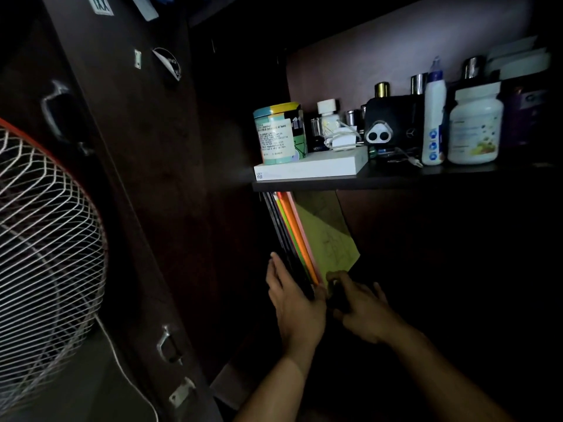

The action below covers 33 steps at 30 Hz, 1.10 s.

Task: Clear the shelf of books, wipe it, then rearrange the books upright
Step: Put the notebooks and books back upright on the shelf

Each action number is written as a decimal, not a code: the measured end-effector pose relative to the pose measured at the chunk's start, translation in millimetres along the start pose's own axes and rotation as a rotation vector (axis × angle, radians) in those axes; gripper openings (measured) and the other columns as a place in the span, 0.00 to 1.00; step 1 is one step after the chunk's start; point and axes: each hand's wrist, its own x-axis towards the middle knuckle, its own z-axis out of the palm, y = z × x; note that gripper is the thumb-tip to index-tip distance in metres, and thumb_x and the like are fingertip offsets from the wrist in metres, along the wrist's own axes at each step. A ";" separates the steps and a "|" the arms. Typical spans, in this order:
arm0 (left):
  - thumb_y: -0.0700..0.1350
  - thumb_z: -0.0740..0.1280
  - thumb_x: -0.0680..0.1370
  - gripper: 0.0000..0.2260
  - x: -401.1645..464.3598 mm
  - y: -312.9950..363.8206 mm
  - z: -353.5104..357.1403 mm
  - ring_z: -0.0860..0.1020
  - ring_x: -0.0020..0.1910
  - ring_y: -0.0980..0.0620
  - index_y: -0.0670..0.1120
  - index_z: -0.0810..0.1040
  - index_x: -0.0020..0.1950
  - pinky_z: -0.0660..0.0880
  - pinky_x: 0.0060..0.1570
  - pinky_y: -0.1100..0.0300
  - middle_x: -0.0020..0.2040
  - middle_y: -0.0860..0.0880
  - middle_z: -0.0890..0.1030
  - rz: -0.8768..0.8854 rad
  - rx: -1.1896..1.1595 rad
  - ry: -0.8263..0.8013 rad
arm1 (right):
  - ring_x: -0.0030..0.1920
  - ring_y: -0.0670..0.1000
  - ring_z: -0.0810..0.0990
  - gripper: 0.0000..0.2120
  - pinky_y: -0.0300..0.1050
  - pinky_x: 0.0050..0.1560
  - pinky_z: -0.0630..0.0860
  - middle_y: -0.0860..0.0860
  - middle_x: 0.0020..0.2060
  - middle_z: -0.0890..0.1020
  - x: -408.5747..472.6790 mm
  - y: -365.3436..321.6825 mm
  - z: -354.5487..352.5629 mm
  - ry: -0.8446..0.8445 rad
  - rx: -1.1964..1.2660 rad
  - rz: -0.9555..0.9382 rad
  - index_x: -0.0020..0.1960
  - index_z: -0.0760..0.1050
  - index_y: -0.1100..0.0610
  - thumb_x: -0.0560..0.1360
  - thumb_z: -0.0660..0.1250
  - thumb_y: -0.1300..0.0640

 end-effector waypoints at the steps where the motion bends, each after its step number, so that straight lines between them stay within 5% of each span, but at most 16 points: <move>1: 0.51 0.73 0.76 0.49 2.0 -0.4 0.6 0.59 0.78 0.48 0.59 0.38 0.81 0.66 0.70 0.53 0.81 0.52 0.54 -0.070 -0.058 -0.026 | 0.74 0.49 0.65 0.27 0.61 0.76 0.44 0.43 0.67 0.74 -0.2 0.1 0.4 -0.004 0.007 -0.004 0.71 0.56 0.40 0.77 0.65 0.48; 4: 0.58 0.74 0.72 0.48 9.1 3.6 6.0 0.75 0.69 0.46 0.61 0.44 0.80 0.75 0.63 0.51 0.76 0.51 0.70 -0.178 -0.061 -0.098 | 0.76 0.48 0.62 0.26 0.60 0.77 0.42 0.43 0.69 0.73 -1.5 -0.7 0.1 -0.013 0.003 -0.010 0.71 0.57 0.40 0.77 0.64 0.48; 7: 0.56 0.75 0.68 0.40 20.6 6.8 13.6 0.82 0.52 0.43 0.63 0.53 0.71 0.80 0.51 0.45 0.57 0.48 0.82 -0.222 -0.065 -0.073 | 0.78 0.49 0.59 0.31 0.59 0.78 0.41 0.46 0.74 0.69 -1.0 -2.8 -1.8 -0.023 -0.018 0.007 0.77 0.53 0.42 0.78 0.63 0.46; 16: 0.54 0.71 0.73 0.30 20.5 8.9 21.2 0.82 0.50 0.41 0.58 0.56 0.66 0.80 0.47 0.46 0.53 0.49 0.80 -0.106 0.041 -0.164 | 0.79 0.47 0.58 0.46 0.61 0.78 0.46 0.43 0.78 0.63 2.9 1.5 -0.8 0.027 0.072 -0.030 0.80 0.36 0.39 0.76 0.65 0.42; 21: 0.53 0.70 0.74 0.28 17.6 9.5 22.8 0.82 0.51 0.42 0.58 0.56 0.65 0.80 0.48 0.45 0.56 0.49 0.80 -0.044 0.047 -0.195 | 0.77 0.48 0.62 0.41 0.61 0.78 0.53 0.45 0.77 0.64 0.2 4.0 -4.3 0.066 0.209 -0.029 0.79 0.43 0.36 0.76 0.65 0.52; 33: 0.54 0.72 0.72 0.28 22.0 5.5 24.6 0.81 0.52 0.44 0.59 0.57 0.63 0.80 0.50 0.43 0.56 0.51 0.79 -0.049 0.047 -0.197 | 0.75 0.47 0.66 0.40 0.63 0.77 0.58 0.44 0.75 0.68 1.6 7.4 -2.7 0.050 0.320 -0.009 0.74 0.46 0.30 0.71 0.65 0.49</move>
